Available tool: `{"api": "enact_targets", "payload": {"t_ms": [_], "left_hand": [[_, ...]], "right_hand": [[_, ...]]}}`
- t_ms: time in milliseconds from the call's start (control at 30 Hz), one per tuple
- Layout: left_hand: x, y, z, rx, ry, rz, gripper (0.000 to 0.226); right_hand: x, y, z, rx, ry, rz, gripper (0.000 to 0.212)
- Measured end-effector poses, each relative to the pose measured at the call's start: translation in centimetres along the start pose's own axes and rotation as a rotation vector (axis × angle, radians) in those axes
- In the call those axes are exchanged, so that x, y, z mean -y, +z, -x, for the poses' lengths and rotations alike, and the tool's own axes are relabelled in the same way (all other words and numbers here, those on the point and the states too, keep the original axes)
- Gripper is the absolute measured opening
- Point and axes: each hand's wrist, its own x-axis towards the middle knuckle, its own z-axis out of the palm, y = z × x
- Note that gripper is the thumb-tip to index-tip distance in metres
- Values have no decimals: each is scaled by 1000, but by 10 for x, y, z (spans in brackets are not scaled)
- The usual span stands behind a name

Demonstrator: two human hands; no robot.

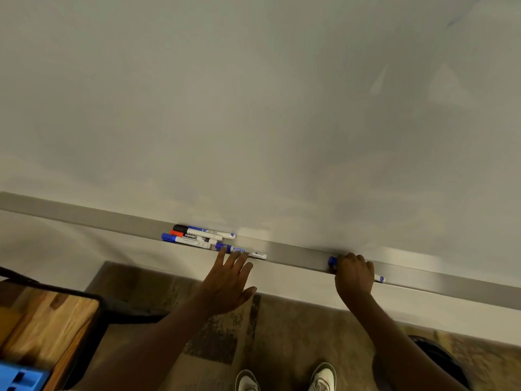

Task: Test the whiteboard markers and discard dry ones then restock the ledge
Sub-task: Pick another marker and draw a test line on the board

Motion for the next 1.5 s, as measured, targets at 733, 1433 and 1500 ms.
{"api": "enact_targets", "payload": {"t_ms": [733,1433,1500], "left_hand": [[-85,-206,-110,-646,138,126,57],[-38,-350,-90,-252,483,-211,28],[-4,-357,-81,-141,439,-258,41]], "right_hand": [[16,-193,50,-492,-352,-483,46],[11,-294,89,-591,-407,-88,14],[-11,-294,92,-636,-413,12,12]]}}
